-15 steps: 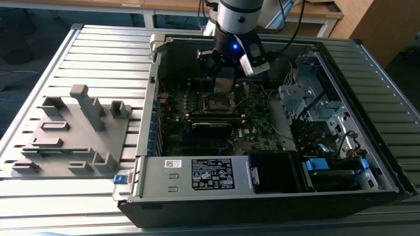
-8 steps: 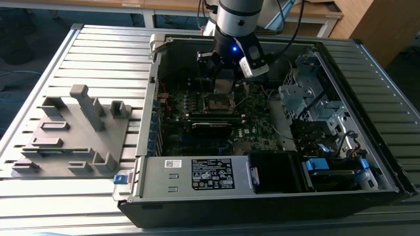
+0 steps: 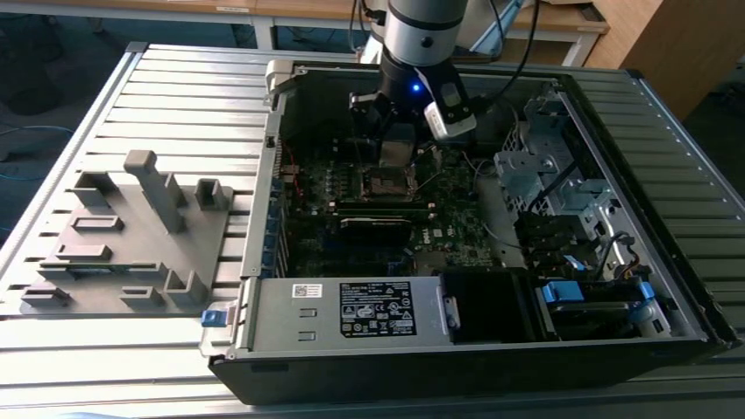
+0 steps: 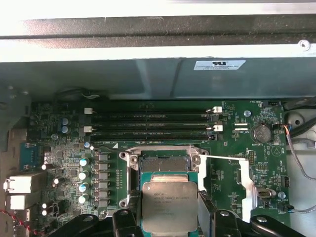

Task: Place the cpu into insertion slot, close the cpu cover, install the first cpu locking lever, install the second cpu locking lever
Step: 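Place the cpu into insertion slot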

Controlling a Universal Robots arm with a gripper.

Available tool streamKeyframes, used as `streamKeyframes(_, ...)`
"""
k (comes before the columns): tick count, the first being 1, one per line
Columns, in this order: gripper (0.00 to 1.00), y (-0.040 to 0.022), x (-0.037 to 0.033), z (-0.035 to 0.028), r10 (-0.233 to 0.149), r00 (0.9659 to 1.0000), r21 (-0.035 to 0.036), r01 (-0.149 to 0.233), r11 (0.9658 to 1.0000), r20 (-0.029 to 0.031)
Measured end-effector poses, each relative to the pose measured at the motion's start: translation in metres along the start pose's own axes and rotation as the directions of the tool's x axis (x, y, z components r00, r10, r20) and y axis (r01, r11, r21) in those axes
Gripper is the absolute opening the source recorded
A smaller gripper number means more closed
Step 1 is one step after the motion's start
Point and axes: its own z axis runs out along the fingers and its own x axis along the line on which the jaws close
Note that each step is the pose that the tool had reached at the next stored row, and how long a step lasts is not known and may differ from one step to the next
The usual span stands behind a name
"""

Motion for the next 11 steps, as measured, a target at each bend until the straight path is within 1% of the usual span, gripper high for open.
streamKeyframes(8, 0.54, -0.0004, 0.0, 0.0036, 0.0, 1.0, 0.0004, 0.0, 1.0, -0.0002)
streamKeyframes(11, 0.54, -0.0004, 0.0, 0.0037, 0.0, 1.0, 0.0007, 0.0, 1.0, -0.0003)
